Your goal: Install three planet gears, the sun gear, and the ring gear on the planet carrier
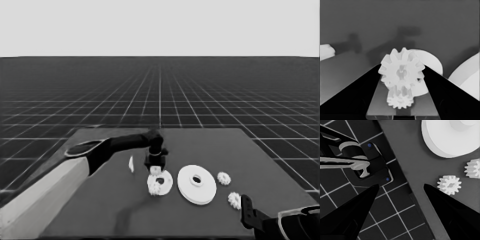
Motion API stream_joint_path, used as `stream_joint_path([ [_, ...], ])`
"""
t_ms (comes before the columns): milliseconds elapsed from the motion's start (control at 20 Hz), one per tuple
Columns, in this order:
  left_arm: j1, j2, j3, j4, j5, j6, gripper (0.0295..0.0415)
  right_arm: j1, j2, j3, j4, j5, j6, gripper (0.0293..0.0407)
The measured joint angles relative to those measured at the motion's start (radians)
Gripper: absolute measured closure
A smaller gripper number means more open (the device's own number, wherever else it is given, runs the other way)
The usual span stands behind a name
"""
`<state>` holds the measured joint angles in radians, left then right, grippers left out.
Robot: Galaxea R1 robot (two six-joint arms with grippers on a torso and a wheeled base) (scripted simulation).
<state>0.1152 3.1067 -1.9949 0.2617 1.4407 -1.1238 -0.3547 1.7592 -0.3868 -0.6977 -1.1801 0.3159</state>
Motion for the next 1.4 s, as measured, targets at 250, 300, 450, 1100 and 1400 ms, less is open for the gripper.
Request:
stream_joint_path([
  [250, 0.005, 0.002, -0.007, 0.004, -0.004, 0.003, 0.0366, 0.000, 0.000, 0.000, 0.000, 0.000, 0.000, 0.0315],
  [300, 0.005, 0.002, -0.007, 0.004, -0.004, 0.004, 0.0339, 0.000, 0.000, 0.000, 0.000, 0.000, 0.000, 0.0315],
  [450, 0.005, 0.002, -0.007, 0.005, -0.004, 0.004, 0.0326, 0.000, 0.000, 0.000, 0.000, 0.000, 0.000, 0.0315],
  [1100, -0.136, -0.038, 0.115, -0.117, 0.069, -0.063, 0.0326, 0.000, 0.000, 0.000, 0.000, 0.000, 0.000, 0.0315],
  [1400, -0.410, -1.136, 1.371, 0.028, -0.663, 1.257, 0.0319, 0.000, 0.000, 0.000, 0.000, 0.000, 0.000, 0.0315],
])
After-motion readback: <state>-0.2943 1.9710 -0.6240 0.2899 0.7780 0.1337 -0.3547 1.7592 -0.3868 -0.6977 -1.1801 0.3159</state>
